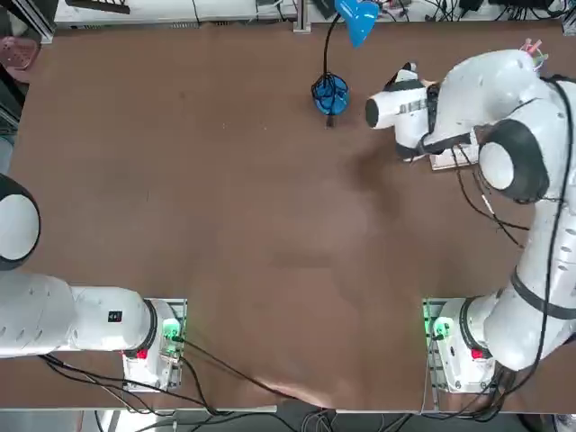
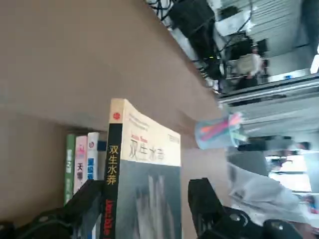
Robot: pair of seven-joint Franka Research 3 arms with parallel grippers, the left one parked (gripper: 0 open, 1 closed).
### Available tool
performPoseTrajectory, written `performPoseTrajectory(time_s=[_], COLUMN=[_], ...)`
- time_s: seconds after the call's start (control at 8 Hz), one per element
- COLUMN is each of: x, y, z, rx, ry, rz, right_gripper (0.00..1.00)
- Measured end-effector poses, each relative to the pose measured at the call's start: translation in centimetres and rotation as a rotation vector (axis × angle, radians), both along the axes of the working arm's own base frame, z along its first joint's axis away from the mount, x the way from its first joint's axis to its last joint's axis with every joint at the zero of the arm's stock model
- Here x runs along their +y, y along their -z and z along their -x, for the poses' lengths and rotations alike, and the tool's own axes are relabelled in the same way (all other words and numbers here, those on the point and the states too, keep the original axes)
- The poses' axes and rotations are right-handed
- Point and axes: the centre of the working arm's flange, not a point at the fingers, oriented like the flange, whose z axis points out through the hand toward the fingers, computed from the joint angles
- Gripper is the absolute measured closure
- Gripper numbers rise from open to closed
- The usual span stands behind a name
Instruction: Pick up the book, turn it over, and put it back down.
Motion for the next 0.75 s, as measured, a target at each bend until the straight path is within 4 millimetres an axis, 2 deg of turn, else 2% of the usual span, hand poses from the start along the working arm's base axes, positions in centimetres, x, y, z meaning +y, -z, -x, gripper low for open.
performPoseTrajectory(time_s=[0.12,0.5,0.75], x=[-0.6,-3.2,-4.2], y=[-1.3,-3.2,-3.9], z=[0.1,1.1,2.1], rx=[-0.003,0.012,0.014], ry=[-0.017,-0.065,-0.066], rz=[-0.075,-0.306,-0.347], right_gripper=[0.0,0.0,0.0])
